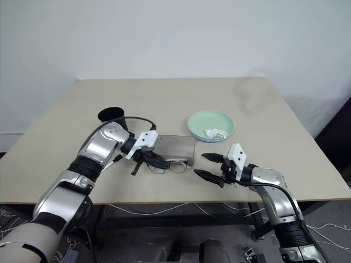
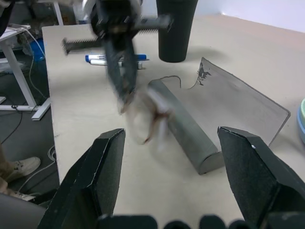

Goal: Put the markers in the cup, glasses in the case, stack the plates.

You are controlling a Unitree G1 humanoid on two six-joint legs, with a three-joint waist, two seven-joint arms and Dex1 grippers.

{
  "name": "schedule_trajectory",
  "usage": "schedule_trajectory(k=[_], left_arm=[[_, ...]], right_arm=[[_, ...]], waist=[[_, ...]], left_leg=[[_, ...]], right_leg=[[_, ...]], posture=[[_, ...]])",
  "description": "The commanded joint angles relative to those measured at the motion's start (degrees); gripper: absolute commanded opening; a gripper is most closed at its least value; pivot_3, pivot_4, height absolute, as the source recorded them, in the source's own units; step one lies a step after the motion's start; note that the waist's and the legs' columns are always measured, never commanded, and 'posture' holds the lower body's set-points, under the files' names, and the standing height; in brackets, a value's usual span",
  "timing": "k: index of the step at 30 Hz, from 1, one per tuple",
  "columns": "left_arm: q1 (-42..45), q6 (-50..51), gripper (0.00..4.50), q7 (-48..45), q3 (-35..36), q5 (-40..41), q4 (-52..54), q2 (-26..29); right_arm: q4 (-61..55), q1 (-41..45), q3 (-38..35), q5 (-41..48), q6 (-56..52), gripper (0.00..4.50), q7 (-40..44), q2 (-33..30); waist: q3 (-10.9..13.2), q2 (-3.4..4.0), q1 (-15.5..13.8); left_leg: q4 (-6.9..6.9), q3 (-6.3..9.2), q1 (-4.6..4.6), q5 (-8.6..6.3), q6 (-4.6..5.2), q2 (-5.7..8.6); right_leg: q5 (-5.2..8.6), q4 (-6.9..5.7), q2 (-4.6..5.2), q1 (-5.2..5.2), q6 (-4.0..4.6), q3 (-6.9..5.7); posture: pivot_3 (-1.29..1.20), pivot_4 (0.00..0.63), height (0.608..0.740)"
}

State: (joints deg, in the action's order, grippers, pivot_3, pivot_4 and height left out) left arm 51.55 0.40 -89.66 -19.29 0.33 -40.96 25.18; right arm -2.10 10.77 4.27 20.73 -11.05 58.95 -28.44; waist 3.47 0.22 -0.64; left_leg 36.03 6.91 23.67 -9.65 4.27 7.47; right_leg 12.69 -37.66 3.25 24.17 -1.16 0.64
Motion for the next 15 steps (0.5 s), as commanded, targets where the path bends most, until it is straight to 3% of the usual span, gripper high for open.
schedule_trajectory(k=[1,15], left_arm=[[5.9,-3.6,0.02,3.4,3.5,0.9,-4.3,-0.4],[14.3,-23.8,0.02,13.2,0.6,-9.1,-25.0,-5.0]], right_arm=[[-1.1,1.4,-0.5,0.2,1.1,3.36,0.3,-0.4],[-2.3,0.4,-0.2,0.3,1.1,3.36,-0.3,-0.2]], waist=[[0.0,-0.01,0.0],[0.0,-0.06,0.0]], left_leg=[[-0.01,-0.01,0.06,-0.02,0.02,0.00],[0.12,-0.05,-0.02,-0.07,0.08,0.00]], right_leg=[[0.00,0.02,-0.01,0.05,-0.02,0.00],[-0.02,0.04,-0.05,-0.23,-0.07,0.01]], posture=[[0.00,0.000,0.738],[0.00,0.000,0.738]])
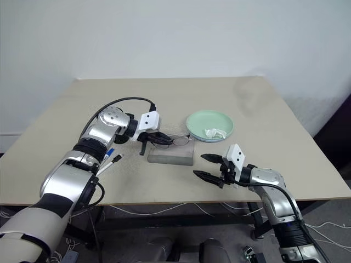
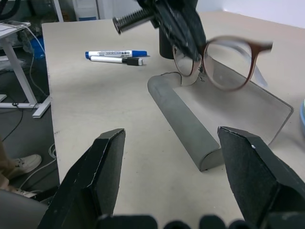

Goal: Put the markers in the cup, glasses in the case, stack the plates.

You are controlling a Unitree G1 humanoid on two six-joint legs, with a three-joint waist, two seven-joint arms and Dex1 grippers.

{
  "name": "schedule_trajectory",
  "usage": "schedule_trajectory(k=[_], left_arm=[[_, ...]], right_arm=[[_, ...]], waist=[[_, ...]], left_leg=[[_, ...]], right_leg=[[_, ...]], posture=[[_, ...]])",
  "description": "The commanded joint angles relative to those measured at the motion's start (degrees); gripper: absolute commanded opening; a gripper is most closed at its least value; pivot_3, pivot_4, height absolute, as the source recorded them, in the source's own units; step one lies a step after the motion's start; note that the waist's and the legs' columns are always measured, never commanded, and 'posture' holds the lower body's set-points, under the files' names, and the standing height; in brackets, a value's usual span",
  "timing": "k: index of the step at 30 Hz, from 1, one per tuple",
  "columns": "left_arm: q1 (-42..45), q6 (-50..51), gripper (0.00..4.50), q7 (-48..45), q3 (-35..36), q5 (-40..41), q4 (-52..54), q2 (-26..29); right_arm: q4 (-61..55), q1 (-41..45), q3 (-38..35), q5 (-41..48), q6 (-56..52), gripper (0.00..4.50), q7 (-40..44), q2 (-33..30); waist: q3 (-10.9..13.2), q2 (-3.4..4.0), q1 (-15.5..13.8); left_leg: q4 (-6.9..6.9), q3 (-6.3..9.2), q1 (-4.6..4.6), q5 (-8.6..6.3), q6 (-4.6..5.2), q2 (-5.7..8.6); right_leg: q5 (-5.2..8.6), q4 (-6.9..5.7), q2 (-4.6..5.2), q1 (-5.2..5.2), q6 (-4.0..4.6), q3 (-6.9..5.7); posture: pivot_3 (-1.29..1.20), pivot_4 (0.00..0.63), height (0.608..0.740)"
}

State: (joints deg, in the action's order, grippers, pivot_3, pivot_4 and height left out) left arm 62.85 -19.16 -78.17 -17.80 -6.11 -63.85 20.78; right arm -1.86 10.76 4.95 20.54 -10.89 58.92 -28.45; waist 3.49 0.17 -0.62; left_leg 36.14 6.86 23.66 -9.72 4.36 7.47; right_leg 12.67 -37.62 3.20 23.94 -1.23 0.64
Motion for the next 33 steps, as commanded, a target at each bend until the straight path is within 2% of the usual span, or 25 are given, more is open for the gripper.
schedule_trajectory(k=[1,13,23,33], left_arm=[[3.3,-5.7,0.02,2.3,-1.3,-3.5,-3.2,-0.9],[5.0,-9.4,0.02,6.9,-2.7,-10.6,-9.7,-3.2],[4.4,-6.4,0.02,3.3,-2.8,-12.6,-11.2,-3.2],[4.7,3.7,0.02,-12.7,-0.4,-9.4,-10.4,-2.5]], right_arm=[[-2.7,0.2,-0.9,0.5,1.0,3.36,-0.4,-0.3],[-5.4,-2.4,-1.0,0.8,0.5,3.36,-2.5,-0.1],[-5.9,-2.9,-0.8,0.8,0.4,3.36,-3.3,-0.1],[-5.3,-2.6,-0.6,0.5,0.8,3.36,-3.2,-0.1]], waist=[[0.0,-0.02,0.0],[0.0,-0.08,0.0],[0.0,-0.11,0.0],[0.0,-0.11,0.1]], left_leg=[[0.01,0.01,0.01,0.00,0.00,0.00],[0.12,0.01,-0.01,-0.01,0.03,0.00],[0.20,0.02,-0.04,-0.03,0.06,0.00],[0.27,0.03,-0.08,-0.05,0.09,-0.01]], right_leg=[[0.00,0.01,0.01,-0.01,0.00,-0.02],[-0.03,0.00,-0.01,-0.10,-0.05,-0.05],[-0.04,-0.01,-0.03,-0.17,-0.07,-0.07],[-0.04,-0.01,-0.04,-0.23,-0.07,-0.10]], posture=[[0.00,0.000,0.738],[0.00,0.000,0.738],[0.00,0.000,0.738],[0.00,0.000,0.738]])
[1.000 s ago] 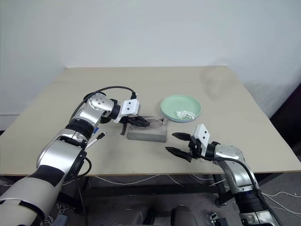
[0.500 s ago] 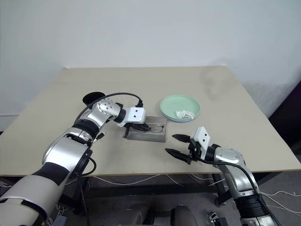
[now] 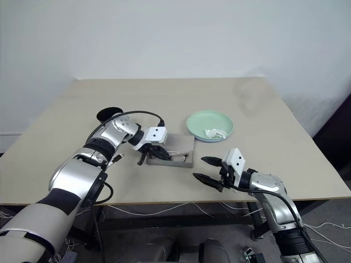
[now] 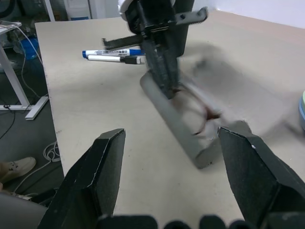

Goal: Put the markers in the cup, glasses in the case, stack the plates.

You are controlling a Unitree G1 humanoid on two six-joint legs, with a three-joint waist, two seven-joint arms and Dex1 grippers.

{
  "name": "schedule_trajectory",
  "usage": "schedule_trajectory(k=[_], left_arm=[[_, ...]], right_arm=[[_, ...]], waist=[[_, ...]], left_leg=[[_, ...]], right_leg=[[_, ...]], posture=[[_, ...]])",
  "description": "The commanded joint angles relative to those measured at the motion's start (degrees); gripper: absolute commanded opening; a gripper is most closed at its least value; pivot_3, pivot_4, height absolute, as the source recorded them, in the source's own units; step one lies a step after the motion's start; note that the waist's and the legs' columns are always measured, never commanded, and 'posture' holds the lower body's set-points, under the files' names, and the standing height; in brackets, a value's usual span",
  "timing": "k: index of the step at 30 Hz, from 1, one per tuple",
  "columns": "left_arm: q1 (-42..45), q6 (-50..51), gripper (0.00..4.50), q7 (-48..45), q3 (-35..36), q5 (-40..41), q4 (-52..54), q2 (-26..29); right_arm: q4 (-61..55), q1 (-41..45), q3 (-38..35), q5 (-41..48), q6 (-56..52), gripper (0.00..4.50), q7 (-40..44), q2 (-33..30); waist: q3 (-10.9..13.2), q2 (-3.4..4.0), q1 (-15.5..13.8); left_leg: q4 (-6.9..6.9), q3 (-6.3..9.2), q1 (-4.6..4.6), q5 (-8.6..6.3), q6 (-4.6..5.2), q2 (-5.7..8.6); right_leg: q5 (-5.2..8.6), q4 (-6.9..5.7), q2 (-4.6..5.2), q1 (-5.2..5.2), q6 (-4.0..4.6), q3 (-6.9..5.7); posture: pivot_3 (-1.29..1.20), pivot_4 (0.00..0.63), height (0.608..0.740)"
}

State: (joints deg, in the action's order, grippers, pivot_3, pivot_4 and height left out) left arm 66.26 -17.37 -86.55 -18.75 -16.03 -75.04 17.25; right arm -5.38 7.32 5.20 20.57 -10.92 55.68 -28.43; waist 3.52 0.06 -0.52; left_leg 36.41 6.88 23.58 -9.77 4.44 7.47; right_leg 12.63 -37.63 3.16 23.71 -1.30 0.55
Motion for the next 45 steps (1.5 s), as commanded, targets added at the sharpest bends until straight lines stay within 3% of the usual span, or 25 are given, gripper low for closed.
schedule_trajectory(k=[1,10,15,29,33,36,39,45], left_arm=[[1.2,2.2,0.02,-5.0,0.5,0.5,0.9,1.1],[0.3,0.1,0.02,-3.2,1.0,0.8,1.9,0.8],[0.5,-2.4,1.61,1.7,1.5,0.9,2.0,0.2],[1.6,-4.4,1.61,7.1,3.0,1.3,1.5,-0.3],[2.5,-5.4,1.61,13.7,4.3,1.7,1.2,-0.5],[3.5,-5.0,1.10,21.4,5.4,1.8,0.8,-0.5],[4.1,-4.7,0.05,27.0,5.6,0.8,0.3,-0.2],[4.5,-2.8,0.02,42.6,3.2,-3.6,-0.8,-0.2]], right_arm=[[-1.7,0.9,-0.8,0.5,0.9,3.36,0.1,-0.1],[-1.0,1.3,-0.4,0.3,1.1,3.36,0.1,0.2],[-1.0,1.4,-0.3,0.3,1.1,3.36,0.1,0.3],[-1.0,1.6,-0.2,0.3,0.9,3.36,0.1,0.5],[-0.9,1.8,-0.1,0.2,0.9,3.36,0.0,0.6],[-0.9,1.8,0.1,0.2,0.9,3.36,0.0,0.6],[-0.8,2.0,0.2,0.2,0.9,3.36,0.0,0.8],[-0.7,2.2,0.2,0.1,1.0,3.36,-0.1,0.9]], waist=[[0.0,0.00,0.0],[0.0,0.00,0.2],[0.0,-0.01,0.1],[0.0,-0.01,-0.1],[0.0,-0.01,-0.1],[0.0,-0.01,-0.1],[0.0,-0.02,-0.1],[0.0,-0.01,-0.1]], left_leg=[[0.00,0.00,0.00,0.00,0.00,0.00],[0.01,0.01,0.00,-0.01,0.01,0.00],[0.06,0.02,0.01,-0.01,0.01,0.00],[0.12,0.02,0.01,-0.02,0.03,0.00],[0.13,0.02,0.01,-0.02,0.03,0.00],[0.15,0.03,0.01,-0.02,0.03,0.00],[0.17,0.02,0.01,-0.02,0.03,0.00],[0.18,0.02,0.00,-0.02,0.03,0.00]], right_leg=[[0.00,0.00,0.00,-0.01,0.00,0.00],[0.00,0.00,0.01,0.00,0.00,0.03],[0.00,0.00,0.01,-0.02,-0.01,0.02],[-0.02,0.00,0.01,-0.04,-0.03,0.00],[-0.03,0.00,0.01,-0.05,-0.04,0.00],[-0.04,0.00,0.01,-0.06,-0.06,0.00],[-0.05,0.00,0.00,-0.07,-0.09,-0.01],[-0.07,-0.01,0.00,-0.09,-0.11,-0.01]], posture=[[0.00,0.000,0.738],[0.00,0.000,0.738],[0.00,0.000,0.738],[0.00,0.000,0.738],[0.00,0.000,0.738],[0.00,0.000,0.738],[0.00,0.000,0.738],[0.00,0.000,0.738]])
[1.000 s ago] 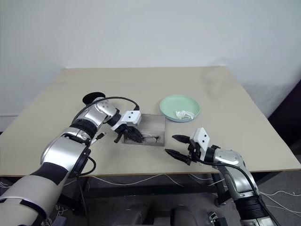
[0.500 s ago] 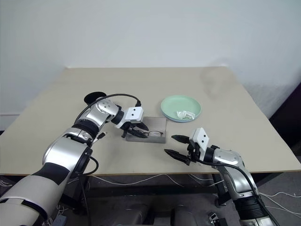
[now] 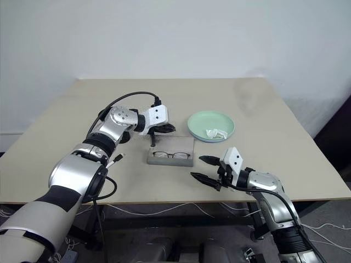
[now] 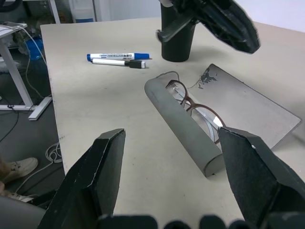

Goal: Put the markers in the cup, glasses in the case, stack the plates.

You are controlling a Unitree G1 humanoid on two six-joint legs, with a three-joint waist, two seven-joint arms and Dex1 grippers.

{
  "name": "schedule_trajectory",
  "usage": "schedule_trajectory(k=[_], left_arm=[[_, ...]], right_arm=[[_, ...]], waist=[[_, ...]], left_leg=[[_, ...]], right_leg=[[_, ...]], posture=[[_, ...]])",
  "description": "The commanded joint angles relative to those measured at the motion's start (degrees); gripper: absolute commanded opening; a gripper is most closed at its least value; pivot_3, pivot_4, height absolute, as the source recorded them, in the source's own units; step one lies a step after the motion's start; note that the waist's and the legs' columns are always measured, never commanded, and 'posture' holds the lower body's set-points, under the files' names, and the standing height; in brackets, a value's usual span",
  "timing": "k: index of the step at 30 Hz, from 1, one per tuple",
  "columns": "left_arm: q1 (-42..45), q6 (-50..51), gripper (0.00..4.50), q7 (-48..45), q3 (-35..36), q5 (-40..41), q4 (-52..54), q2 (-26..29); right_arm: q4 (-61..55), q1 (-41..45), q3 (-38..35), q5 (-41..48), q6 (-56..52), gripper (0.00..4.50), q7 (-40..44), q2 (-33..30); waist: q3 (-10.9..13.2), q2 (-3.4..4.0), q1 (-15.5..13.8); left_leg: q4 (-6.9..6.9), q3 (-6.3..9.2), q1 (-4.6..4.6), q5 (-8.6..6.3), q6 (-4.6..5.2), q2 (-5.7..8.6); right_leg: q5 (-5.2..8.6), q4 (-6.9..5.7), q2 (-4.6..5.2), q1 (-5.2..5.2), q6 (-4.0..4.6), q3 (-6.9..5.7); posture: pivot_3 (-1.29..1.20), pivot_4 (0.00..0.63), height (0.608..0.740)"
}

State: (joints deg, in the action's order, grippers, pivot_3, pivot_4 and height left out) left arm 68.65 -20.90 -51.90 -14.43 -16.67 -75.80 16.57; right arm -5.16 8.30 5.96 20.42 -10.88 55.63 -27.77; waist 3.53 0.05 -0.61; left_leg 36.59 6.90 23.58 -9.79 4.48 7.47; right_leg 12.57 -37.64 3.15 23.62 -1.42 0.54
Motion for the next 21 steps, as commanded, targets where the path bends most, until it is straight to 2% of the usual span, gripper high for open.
schedule_trajectory(k=[1,6,12,21], left_arm=[[2.1,1.3,0.02,10.5,-2.0,-4.2,-0.3,0.5],[1.2,2.8,0.02,18.7,-6.2,-10.3,-1.3,0.2],[-0.7,5.4,0.02,23.0,-8.5,-13.6,-2.2,-0.8],[-2.6,7.5,0.02,21.1,-7.5,-13.2,-2.7,-1.8]], right_arm=[[-1.0,1.3,-0.6,0.2,1.0,3.36,-0.1,0.3],[-1.3,1.6,-0.8,0.3,1.0,3.36,-0.2,0.3],[-1.8,1.4,-0.8,0.3,1.0,3.36,-0.6,0.5],[-2.9,0.5,-0.8,0.5,0.7,3.36,-1.4,0.6]], waist=[[0.0,0.00,0.0],[0.0,0.00,0.0],[0.0,0.00,0.0],[0.0,0.00,0.0]], left_leg=[[0.00,0.00,0.00,0.00,0.00,0.00],[0.02,-0.01,0.00,0.00,0.00,0.00],[0.03,-0.02,0.00,0.00,0.00,0.00],[0.04,-0.01,0.00,0.00,0.00,0.00]], right_leg=[[-0.01,0.00,-0.01,0.00,-0.02,0.00],[-0.03,0.00,-0.02,-0.01,-0.05,-0.02],[-0.04,0.01,-0.01,-0.03,-0.06,-0.06],[-0.04,0.01,0.02,-0.05,-0.06,-0.24]], posture=[[0.00,0.000,0.738],[0.00,0.000,0.738],[0.00,0.000,0.738],[0.00,0.000,0.738]])
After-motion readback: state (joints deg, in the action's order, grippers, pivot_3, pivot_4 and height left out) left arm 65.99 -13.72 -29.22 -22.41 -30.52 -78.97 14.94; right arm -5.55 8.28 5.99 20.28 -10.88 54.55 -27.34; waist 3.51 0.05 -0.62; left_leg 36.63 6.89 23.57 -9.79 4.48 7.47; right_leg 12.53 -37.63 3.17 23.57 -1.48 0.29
